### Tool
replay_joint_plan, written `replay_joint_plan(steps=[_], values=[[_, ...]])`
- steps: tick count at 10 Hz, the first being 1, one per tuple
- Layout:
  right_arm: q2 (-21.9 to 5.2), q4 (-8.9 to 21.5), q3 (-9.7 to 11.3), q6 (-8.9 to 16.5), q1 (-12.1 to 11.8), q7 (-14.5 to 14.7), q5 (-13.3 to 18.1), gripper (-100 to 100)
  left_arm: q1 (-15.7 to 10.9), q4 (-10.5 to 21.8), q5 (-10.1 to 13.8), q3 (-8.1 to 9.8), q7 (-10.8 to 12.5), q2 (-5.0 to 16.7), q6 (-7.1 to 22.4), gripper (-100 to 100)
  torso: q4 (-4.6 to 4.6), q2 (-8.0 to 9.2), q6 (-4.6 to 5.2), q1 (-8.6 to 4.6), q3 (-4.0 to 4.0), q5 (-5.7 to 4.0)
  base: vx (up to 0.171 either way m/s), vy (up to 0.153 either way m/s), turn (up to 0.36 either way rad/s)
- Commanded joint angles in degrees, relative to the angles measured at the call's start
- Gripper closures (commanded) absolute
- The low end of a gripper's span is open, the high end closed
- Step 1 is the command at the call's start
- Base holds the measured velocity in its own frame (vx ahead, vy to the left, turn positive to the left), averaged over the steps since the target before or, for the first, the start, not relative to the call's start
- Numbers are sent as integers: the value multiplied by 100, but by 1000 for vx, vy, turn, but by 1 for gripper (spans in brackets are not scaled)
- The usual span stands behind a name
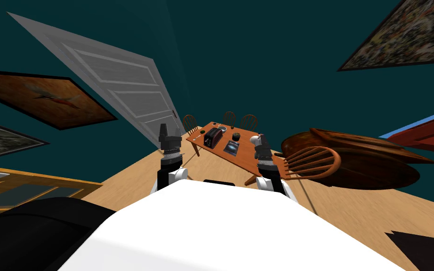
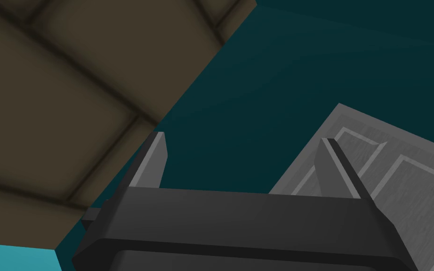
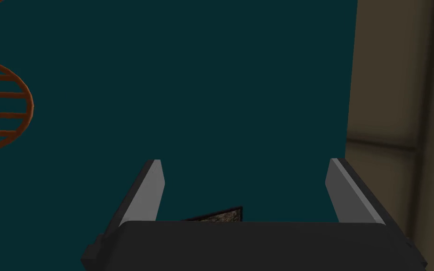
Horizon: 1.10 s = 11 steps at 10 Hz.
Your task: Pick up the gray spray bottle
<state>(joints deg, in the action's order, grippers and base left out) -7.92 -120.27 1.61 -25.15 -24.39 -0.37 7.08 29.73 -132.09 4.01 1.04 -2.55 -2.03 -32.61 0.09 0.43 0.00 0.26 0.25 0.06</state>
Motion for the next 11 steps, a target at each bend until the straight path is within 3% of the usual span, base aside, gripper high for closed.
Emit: replay_joint_plan(steps=[1, 7, 8, 11], values=[[-73, 195, -41, 226, 67, 140, 147, -100, 0, 0, 0, 0, 0, 0, 0, 0, 0, 0, 0, 0, 0, 0, -128, 82, -28], [-122, 1296, -274, 1026, 534, 733, 760, -100, 0, 0, 0, 0, 0, 0, 0, 0, 1, 4, 0, 8, 3, 2, -116, 86, -30], [-122, 1296, -274, 1026, 534, 733, 760, -100, 0, 0, 0, 0, 0, 0, 0, 0, 1, 1, 0, 5, 2, 2, -72, 49, -9], [-144, 1873, -432, 1434, 767, 1072, 1069, -100, 1, 0, 0, 0, 0, 0, 0, 0, -3, -18, -1, -10, -10, -2, -69, 44, 0]])
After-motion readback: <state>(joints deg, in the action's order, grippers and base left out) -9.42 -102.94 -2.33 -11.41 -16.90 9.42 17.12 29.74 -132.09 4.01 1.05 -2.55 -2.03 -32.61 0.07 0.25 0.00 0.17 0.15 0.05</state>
